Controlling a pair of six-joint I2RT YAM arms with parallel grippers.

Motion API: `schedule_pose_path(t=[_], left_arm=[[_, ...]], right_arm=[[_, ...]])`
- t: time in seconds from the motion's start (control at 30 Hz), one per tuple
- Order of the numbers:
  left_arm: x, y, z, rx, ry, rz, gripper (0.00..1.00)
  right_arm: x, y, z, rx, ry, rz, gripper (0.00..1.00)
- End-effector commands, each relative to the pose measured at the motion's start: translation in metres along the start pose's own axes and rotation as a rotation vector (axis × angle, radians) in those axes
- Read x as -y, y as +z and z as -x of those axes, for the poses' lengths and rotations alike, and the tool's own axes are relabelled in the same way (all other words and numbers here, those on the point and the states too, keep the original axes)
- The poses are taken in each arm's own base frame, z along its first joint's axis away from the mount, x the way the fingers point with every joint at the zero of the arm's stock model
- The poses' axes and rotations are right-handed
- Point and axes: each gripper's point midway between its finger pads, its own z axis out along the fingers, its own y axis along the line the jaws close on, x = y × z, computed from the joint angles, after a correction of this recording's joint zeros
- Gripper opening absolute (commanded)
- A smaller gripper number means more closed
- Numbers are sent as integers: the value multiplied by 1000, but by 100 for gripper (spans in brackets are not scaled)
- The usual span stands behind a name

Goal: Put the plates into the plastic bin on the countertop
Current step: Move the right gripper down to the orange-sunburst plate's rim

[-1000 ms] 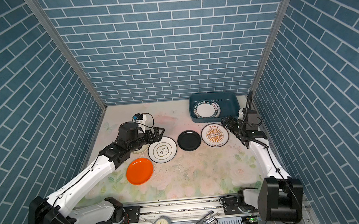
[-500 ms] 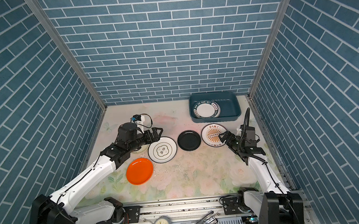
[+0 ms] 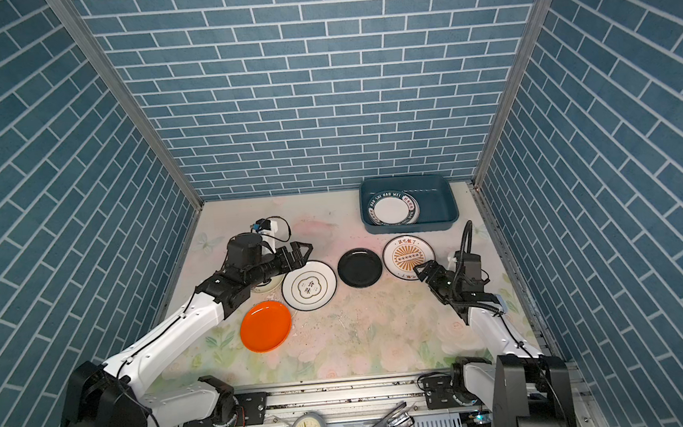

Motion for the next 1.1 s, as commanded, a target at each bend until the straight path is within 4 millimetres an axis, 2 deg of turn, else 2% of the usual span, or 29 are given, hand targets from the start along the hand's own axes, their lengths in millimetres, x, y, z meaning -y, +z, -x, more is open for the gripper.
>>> schedule_pose_path(t=[0.0,0.2,0.33,0.57,0.73,0.87,1.07], left_arm=[[1,4,-3,-14,-22,-25,100],[-3,5,-7,-28,-31,-7,100],[-6,9,-9,-35,-37,-3,100],[-5,12,-8,-47,-37,2,100],[-7,11,-10,-53,-37,14,100],[-8,10,-10,-53,-38,20,100],[-8,9,-8,-57,-22,34,100]], right_arm=[[-2,4,2,13,25,33,83],[5,18,0,4,56,61,83],[11,27,1,3,79,67,78],[18,41,9,30,106,67,77],[28,51,13,42,114,44,69],[37,57,16,56,140,16,56],[51,57,11,51,136,-37,44]])
